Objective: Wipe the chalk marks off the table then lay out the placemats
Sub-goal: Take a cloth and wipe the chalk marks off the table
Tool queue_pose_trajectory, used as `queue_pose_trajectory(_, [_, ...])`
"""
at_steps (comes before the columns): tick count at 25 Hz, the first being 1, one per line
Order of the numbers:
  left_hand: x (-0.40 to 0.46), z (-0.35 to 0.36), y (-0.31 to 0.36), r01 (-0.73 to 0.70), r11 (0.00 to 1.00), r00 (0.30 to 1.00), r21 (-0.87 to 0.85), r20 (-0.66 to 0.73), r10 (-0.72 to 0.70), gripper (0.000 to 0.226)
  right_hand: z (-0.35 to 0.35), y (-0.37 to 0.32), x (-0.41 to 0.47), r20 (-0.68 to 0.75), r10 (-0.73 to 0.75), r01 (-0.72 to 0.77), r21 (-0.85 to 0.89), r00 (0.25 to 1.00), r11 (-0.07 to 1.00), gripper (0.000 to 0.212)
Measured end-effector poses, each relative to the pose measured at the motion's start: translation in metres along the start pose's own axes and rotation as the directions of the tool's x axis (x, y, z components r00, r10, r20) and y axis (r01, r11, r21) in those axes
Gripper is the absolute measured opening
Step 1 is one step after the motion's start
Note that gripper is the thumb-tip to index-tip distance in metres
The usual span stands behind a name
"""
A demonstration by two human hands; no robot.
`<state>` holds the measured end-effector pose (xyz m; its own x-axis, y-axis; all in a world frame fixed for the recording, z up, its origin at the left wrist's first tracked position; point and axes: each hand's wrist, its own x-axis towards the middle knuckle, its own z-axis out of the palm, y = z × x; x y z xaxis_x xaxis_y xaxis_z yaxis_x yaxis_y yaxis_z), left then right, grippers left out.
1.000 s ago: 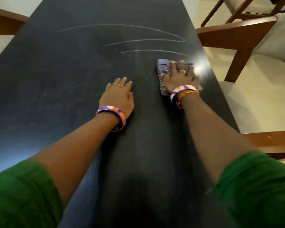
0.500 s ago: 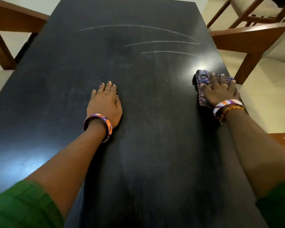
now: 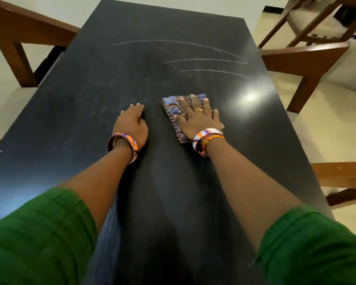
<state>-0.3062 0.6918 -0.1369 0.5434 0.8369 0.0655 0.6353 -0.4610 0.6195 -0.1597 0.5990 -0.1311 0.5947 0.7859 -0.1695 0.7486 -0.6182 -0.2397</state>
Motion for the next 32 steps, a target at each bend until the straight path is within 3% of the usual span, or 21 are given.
queue_pose_trajectory(4, [-0.028, -0.001, -0.001, -0.035, 0.978, 0.990, 0.207, 0.138, 0.006, 0.047, -0.020, 0.122, -0.056, -0.012, 0.329, -0.328, 0.021, 0.944, 0.944, 0.059])
queue_pose_trajectory(6, [-0.057, 0.005, 0.011, -0.028, 0.952, 0.987, 0.305, 0.160, -0.022, 0.048, -0.028, 0.160, -0.096, 0.002, 0.371, -0.371, 0.021, 0.929, 0.928, 0.059])
queue_pose_trajectory(12, [-0.171, 0.046, 0.080, -0.014, 0.937, 0.985, 0.350, 0.164, -0.047, 0.050, -0.007, 0.163, -0.197, -0.004, 0.058, -0.059, -0.064, 0.998, 0.996, 0.057])
queue_pose_trajectory(19, [-0.304, 0.096, 0.154, -0.076, 0.946, 0.973, 0.316, 0.230, 0.001, 0.051, 0.009, 0.196, -0.345, 0.107, -0.289, 0.297, -0.078, 0.951, 0.952, 0.057])
queue_pose_trajectory(26, [-0.349, 0.101, 0.166, -0.045, 0.937, 0.979, 0.348, 0.204, -0.029, 0.050, 0.010, 0.224, -0.378, 0.124, -0.280, 0.293, -0.097, 0.952, 0.951, 0.059])
queue_pose_trajectory(32, [-0.342, 0.087, 0.145, -0.115, 0.899, 0.972, 0.422, 0.236, 0.013, 0.055, 0.002, 0.209, -0.331, 0.082, -0.121, 0.128, -0.076, 0.989, 0.989, 0.059])
